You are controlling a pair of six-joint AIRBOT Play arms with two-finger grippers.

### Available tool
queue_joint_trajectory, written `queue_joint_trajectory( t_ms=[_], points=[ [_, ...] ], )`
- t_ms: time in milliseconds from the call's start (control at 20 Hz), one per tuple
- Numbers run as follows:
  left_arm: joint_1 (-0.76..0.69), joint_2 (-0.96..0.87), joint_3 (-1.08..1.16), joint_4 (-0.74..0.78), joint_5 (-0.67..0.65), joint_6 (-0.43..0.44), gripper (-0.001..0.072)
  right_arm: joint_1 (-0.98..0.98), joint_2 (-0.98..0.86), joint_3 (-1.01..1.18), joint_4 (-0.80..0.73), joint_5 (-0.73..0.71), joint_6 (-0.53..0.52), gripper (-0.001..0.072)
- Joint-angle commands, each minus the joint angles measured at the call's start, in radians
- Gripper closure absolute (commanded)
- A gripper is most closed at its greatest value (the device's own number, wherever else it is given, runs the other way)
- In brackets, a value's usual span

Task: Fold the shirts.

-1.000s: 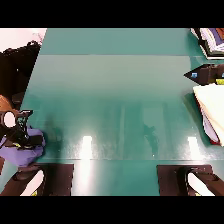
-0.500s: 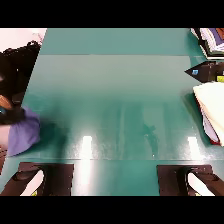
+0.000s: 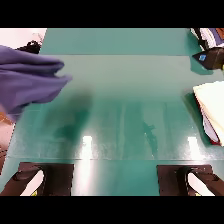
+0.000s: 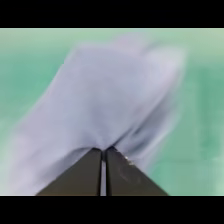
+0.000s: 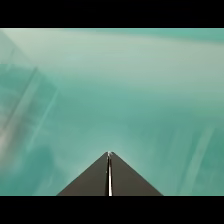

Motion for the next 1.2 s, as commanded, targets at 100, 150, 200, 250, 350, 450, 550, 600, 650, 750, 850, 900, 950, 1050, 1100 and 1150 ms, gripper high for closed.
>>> queue_joint_trajectory(
  t_ms=[100,150,200,250,350,450,550,600,650,750,850,900,950,1050,1100,1150],
  points=[
    [-0.092,-0.109,0.045,-0.179,0.041,0.008,0.0689,0.001,0.0,0.139,-0.002,-0.046,0.0,0.0697],
    [-0.163,-0.142,0.045,-0.164,0.046,0.008,0.0688,0.001,0.0,0.161,-0.002,-0.048,0.0,0.0697],
    [-0.254,-0.182,0.045,-0.14,0.059,0.007,0.0688,0.001,0.0,0.18,-0.002,-0.047,0.0,0.0697],
    [-0.337,-0.222,0.045,-0.119,0.069,0.006,0.0688,0.001,0.0,0.195,-0.002,-0.047,0.0,0.0697],
    [-0.496,-0.318,0.045,-0.103,0.088,0.006,0.0688,0.001,0.0,0.214,-0.002,-0.045,0.001,0.0697],
    [-0.632,-0.434,0.045,-0.102,0.102,0.008,0.0686,0.001,0.002,0.22,0.001,-0.039,0.001,0.0697],
    [-0.733,-0.55,0.045,-0.104,0.139,0.01,0.0685,0.001,0.002,0.22,0.0,-0.018,0.001,0.0697],
    [-0.776,-0.61,0.045,-0.105,0.18,0.031,0.0683,0.001,0.002,0.22,0.0,-0.007,0.001,0.0697],
    [-0.808,-0.661,0.046,-0.106,0.222,0.072,0.0564,0.001,0.002,0.22,0.0,-0.001,0.001,0.0697],
    [-0.824,-0.724,0.046,-0.103,0.294,0.099,0.012,0.001,0.002,0.22,0.0,0.011,0.001,0.0697],
    [-0.791,-0.732,0.047,-0.033,0.327,0.112,0.0118,0.001,0.002,0.22,0.0,0.024,0.001,0.0697],
    [-0.763,-0.732,0.049,0.004,0.328,0.112,0.0117,0.001,0.002,0.22,-0.002,0.028,0.001,0.0697],
    [-0.726,-0.733,0.048,0.032,0.325,0.112,0.0117,0.001,0.002,0.22,-0.002,0.029,0.001,0.0697],
    [-0.647,-0.742,0.03,0.053,0.347,0.112,0.0117,0.001,0.002,0.22,-0.001,0.034,0.001,0.0696],
    [-0.609,-0.752,0.011,0.052,0.369,0.111,0.0118,0.001,0.002,0.219,-0.001,0.037,0.001,0.0697],
    [-0.572,-0.768,-0.013,0.052,0.392,0.107,0.0117,0.001,0.002,0.214,-0.001,0.037,0.001,0.0697]
  ],
)
